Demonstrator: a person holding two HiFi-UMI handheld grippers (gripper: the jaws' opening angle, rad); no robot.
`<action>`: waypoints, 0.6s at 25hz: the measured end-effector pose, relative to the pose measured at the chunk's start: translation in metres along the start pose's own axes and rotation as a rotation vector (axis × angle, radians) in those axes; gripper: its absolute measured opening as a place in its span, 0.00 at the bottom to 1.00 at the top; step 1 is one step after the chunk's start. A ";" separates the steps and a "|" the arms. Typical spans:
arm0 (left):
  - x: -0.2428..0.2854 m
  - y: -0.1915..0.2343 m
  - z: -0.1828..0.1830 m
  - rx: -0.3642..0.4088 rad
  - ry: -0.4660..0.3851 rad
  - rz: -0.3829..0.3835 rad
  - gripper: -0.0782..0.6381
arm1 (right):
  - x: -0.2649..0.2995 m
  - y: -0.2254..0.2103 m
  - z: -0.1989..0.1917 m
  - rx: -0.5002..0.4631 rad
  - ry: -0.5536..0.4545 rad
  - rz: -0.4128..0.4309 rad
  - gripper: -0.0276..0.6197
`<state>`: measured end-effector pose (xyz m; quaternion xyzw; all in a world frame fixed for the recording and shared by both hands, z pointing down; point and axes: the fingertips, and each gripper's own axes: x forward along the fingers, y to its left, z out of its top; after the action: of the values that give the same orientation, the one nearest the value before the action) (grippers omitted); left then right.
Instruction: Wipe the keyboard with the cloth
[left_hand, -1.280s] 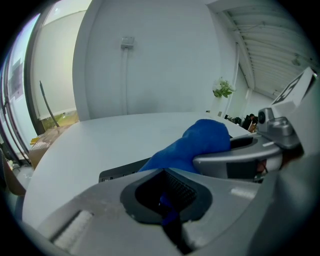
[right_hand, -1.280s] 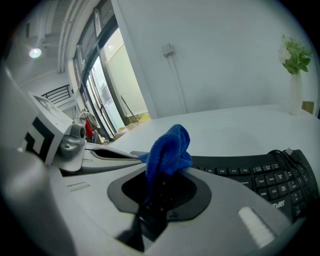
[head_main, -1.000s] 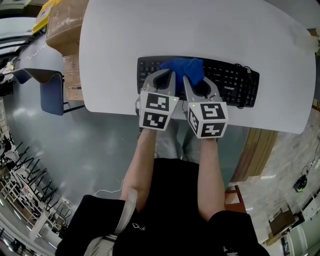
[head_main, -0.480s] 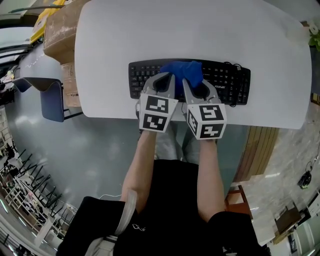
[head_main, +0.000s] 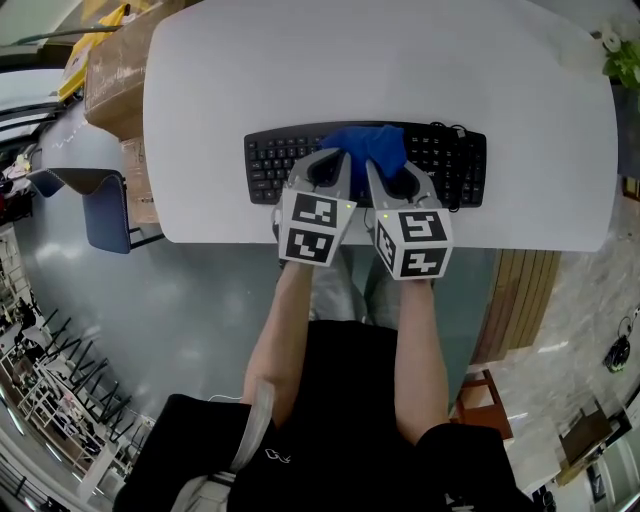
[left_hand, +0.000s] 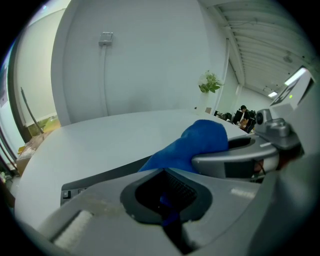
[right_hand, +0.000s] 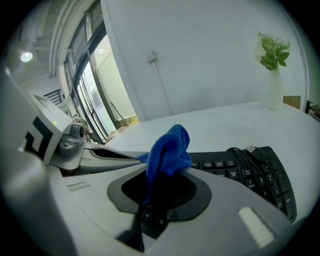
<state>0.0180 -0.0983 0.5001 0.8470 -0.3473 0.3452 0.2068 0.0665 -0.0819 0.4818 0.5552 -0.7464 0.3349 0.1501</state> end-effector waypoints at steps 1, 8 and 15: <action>0.001 -0.002 0.001 0.003 0.001 -0.002 0.10 | -0.001 -0.003 0.000 0.002 -0.001 -0.002 0.17; 0.010 -0.018 0.009 0.014 0.003 -0.020 0.10 | -0.010 -0.019 0.002 0.012 -0.004 -0.018 0.18; 0.017 -0.032 0.015 0.024 0.004 -0.034 0.10 | -0.019 -0.034 0.002 0.023 -0.008 -0.031 0.18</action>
<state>0.0570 -0.0926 0.4988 0.8545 -0.3285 0.3473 0.2031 0.1047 -0.0753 0.4805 0.5699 -0.7343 0.3387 0.1459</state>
